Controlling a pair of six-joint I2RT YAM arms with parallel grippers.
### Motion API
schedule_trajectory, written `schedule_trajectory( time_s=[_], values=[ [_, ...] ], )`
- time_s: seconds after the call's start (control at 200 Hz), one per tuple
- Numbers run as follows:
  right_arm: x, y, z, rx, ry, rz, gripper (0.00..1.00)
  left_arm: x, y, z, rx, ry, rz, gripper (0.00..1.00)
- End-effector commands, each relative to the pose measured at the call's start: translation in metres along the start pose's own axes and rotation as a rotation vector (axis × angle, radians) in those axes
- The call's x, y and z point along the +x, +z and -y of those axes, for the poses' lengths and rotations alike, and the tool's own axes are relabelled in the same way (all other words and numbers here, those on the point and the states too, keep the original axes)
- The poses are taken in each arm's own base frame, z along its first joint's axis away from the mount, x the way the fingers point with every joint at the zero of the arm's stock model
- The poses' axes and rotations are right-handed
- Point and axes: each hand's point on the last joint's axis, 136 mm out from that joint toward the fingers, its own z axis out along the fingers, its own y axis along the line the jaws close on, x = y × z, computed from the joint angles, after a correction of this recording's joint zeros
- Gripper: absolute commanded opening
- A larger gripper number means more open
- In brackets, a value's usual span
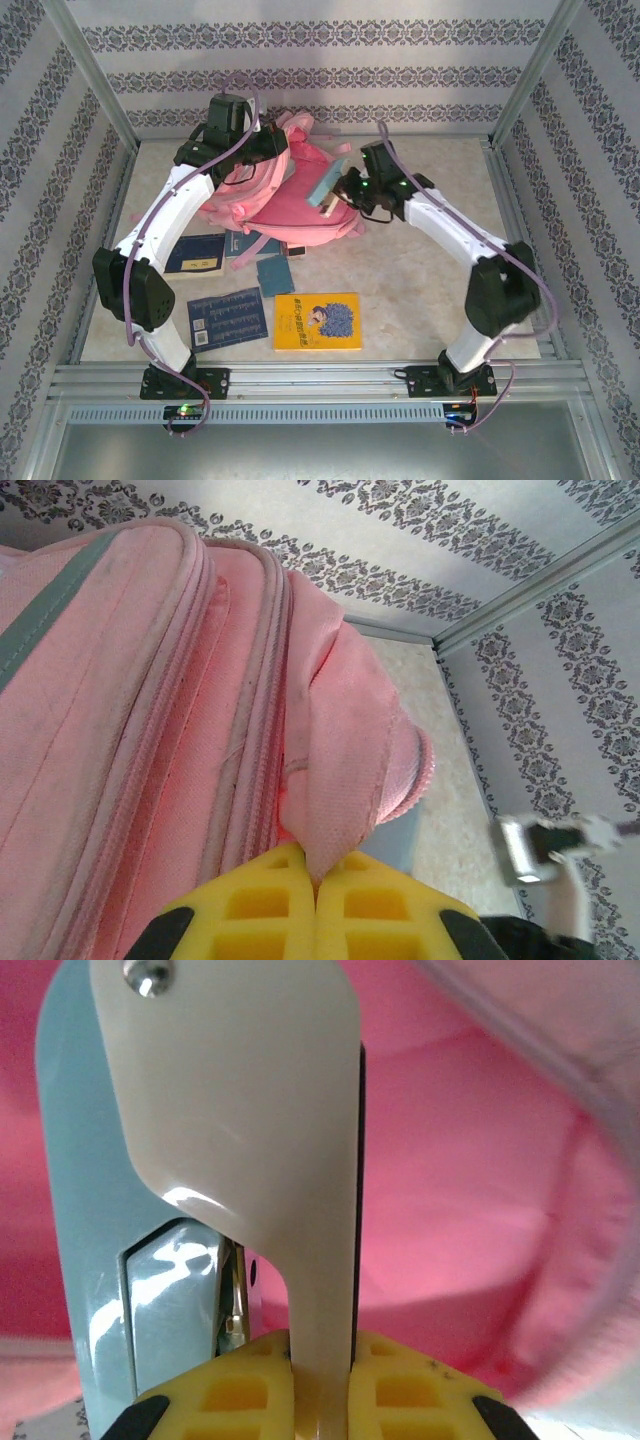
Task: Pack the student bag
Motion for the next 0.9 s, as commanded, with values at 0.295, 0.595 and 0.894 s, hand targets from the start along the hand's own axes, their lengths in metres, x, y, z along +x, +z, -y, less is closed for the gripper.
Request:
schedule_trajectory(
  time_s=[0.295,0.595,0.894],
  values=[
    [-0.008,0.087,-0.094,-0.200,0.054,-0.047,0.12,-0.044,-0.030,0.053,0.145,0.094,0.135,0.00],
    [0.008,0.128,-0.118,-0.200,0.005,-0.131,0.66,-0.061,-0.038,0.049,0.140,0.087,0.175,0.00],
    [0.014,0.089,-0.133,-0.248,-0.214,-0.150,0.74,-0.066,-0.040,0.034,0.122,0.058,0.190,0.00]
  ],
)
